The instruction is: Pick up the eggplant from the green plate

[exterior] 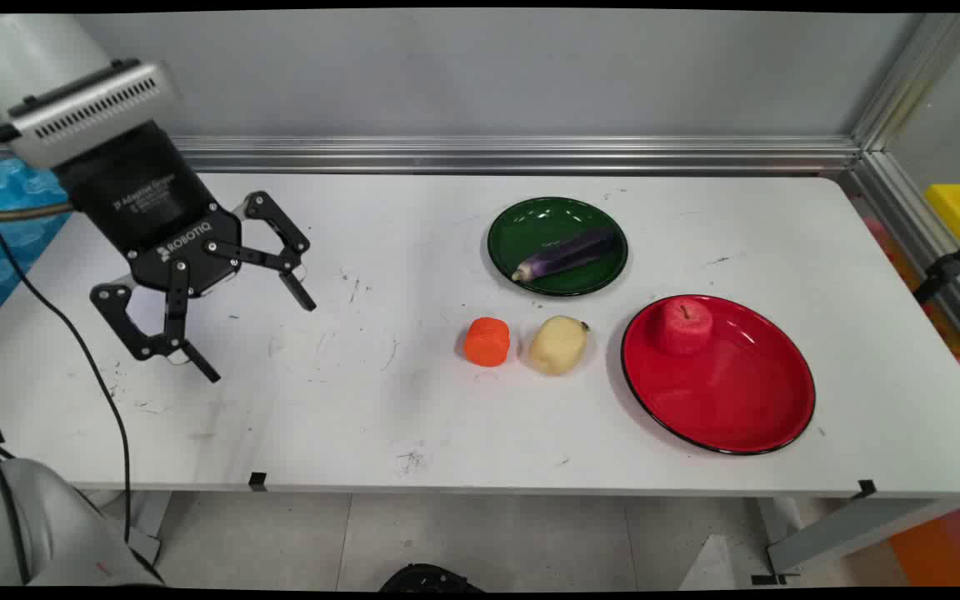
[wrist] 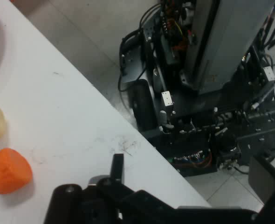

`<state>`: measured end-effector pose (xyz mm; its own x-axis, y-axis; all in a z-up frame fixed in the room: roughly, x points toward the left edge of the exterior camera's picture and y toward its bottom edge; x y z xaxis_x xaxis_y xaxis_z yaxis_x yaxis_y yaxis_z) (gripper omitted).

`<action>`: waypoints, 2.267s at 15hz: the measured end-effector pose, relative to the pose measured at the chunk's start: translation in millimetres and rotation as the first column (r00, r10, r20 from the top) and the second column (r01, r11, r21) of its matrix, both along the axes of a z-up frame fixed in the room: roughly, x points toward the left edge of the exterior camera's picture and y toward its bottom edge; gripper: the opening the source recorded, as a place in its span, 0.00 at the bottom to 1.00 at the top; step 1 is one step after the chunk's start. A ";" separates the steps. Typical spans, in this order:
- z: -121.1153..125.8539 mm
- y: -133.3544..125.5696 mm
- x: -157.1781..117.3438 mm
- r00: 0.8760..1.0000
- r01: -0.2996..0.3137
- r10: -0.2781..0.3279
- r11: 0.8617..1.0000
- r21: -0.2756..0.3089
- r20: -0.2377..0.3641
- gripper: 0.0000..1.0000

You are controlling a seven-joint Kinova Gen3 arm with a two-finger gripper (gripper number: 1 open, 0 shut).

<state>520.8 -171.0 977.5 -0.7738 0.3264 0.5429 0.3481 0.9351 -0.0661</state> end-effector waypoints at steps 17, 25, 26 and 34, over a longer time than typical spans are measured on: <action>5.0 -111.4 -27.9 0.757 -0.651 0.653 0.757 0.050 -0.032 1.00; -12.6 -182.2 -72.0 0.486 -0.869 0.873 0.488 0.083 -0.042 1.00; -16.9 -190.4 -81.1 0.454 -0.886 0.890 0.455 0.092 -0.038 1.00; -70.8 -246.2 -155.4 0.289 -0.951 0.956 0.280 0.133 0.053 1.00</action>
<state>365.4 -417.2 906.7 -0.4727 -0.6968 0.5395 -0.7962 0.6001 0.0775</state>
